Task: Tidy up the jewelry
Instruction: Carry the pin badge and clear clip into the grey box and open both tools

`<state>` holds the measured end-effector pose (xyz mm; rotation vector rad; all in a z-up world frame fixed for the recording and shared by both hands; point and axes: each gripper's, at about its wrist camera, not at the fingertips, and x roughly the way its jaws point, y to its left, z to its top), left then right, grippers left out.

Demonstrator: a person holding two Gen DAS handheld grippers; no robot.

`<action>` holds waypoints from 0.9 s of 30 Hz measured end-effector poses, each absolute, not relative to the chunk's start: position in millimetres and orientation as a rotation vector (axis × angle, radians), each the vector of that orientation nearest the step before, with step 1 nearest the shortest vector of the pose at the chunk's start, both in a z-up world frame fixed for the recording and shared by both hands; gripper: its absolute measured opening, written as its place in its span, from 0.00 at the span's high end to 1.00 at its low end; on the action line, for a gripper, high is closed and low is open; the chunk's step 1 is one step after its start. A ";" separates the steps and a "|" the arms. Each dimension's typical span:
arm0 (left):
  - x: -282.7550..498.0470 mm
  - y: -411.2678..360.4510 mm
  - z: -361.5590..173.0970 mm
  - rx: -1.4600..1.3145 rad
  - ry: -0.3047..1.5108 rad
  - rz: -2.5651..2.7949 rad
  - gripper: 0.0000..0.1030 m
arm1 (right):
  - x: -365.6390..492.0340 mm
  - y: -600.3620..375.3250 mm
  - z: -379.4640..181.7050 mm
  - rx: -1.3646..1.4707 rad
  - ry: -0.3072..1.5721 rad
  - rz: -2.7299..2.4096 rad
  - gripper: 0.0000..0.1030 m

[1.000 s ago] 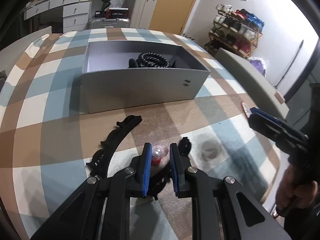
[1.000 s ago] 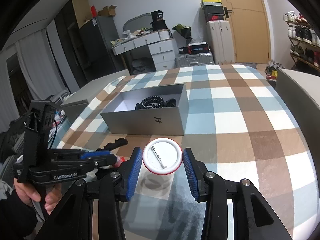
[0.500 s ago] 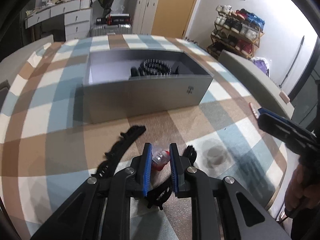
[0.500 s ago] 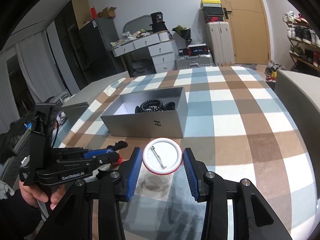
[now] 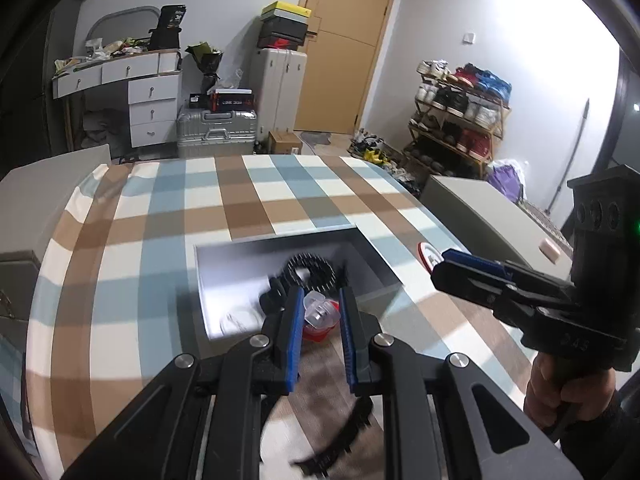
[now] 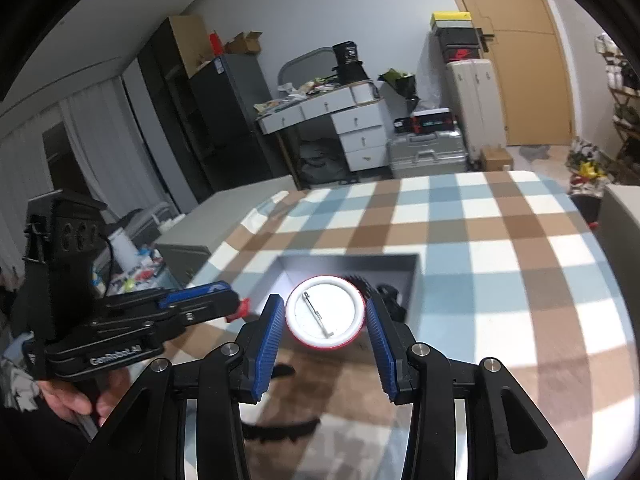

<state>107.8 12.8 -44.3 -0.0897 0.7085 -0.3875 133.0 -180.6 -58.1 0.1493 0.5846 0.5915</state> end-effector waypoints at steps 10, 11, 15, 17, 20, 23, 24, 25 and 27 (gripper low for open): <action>148.3 20.5 -57.7 -0.103 0.733 -0.359 0.88 | 173.0 -146.5 -52.3 0.117 0.588 0.653 0.60; 150.2 21.3 -58.8 -0.103 0.735 -0.355 0.88 | 177.5 -142.5 -52.4 0.112 0.587 0.658 0.60; 154.9 27.2 -62.3 -0.103 0.740 -0.334 0.88 | 190.5 -127.1 -56.3 0.039 0.597 0.636 0.60; 156.8 31.0 -63.6 -0.119 0.746 -0.336 0.88 | 197.2 -121.0 -59.9 0.026 0.611 0.648 0.60; 158.6 34.5 -66.6 -0.132 0.756 -0.334 0.88 | 206.8 -114.6 -66.9 0.032 0.637 0.668 0.60; 160.8 35.7 -70.1 -0.139 0.769 -0.340 0.88 | 213.2 -112.0 -73.4 0.049 0.664 0.679 0.60; 161.4 36.1 -71.4 -0.145 0.774 -0.345 0.88 | 215.2 -111.4 -74.8 0.052 0.672 0.679 0.60; 162.1 36.3 -72.6 -0.152 0.783 -0.355 0.88 | 217.8 -110.4 -77.2 0.056 0.686 0.682 0.60; 163.0 35.9 -74.3 -0.156 0.791 -0.361 0.88 | 221.8 -109.3 -81.3 0.067 0.704 0.684 0.60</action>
